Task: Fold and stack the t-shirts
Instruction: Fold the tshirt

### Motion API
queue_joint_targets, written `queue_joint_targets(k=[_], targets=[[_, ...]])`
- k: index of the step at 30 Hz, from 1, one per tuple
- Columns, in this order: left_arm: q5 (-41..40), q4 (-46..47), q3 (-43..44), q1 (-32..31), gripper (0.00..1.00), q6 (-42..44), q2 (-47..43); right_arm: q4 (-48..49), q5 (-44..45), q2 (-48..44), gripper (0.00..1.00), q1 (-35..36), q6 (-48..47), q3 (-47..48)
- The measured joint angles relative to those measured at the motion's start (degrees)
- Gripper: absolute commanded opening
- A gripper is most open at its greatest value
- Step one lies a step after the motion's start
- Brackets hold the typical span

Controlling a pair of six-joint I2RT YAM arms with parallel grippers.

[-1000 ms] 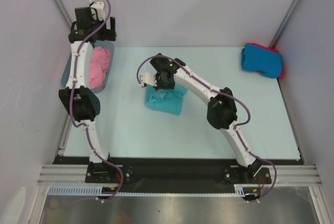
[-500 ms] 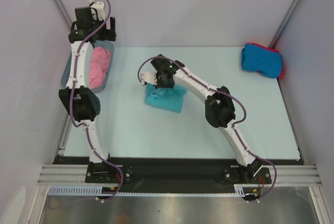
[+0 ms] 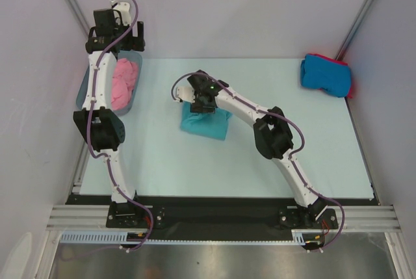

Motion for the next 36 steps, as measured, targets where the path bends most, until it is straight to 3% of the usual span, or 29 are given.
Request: queue_joint_targets(k=[6,9,10,11,13,25,36], targets=[[0.0,0.0,0.0,-0.26,1.0,0.0,0.5,4.81,3.54,-0.02,0.82,0.2,0.02,0.0],[-0.02,-0.02,0.0,-0.46,1.0,0.0,0.94,6.27,4.5,-0.26,0.71,0.2,0.15,0.0],[0.0,-0.02,0.0,-0.52,1.0,0.02,1.05,6.34,4.57,-0.48,0.62,0.2,0.35,0.0],[-0.02,-0.02,0.0,-0.59,1.0,0.02,1.16,6.19,4.44,-0.81,0.29,0.2,0.68,0.02],[-0.02,-0.04,0.0,-0.72,1.0,0.02,1.22,4.7,2.89,-1.77,0.0,0.13,1.86,0.13],[-0.5,0.0,-0.22,-0.92,1.0,0.52,1.22,-10.49,-18.27,-6.54,0.0,-1.68,11.39,-0.17],[-1.31,-0.02,-1.73,-0.98,1.0,1.01,1.22,-6.73,-19.52,0.66,0.0,-2.43,12.83,0.17]])
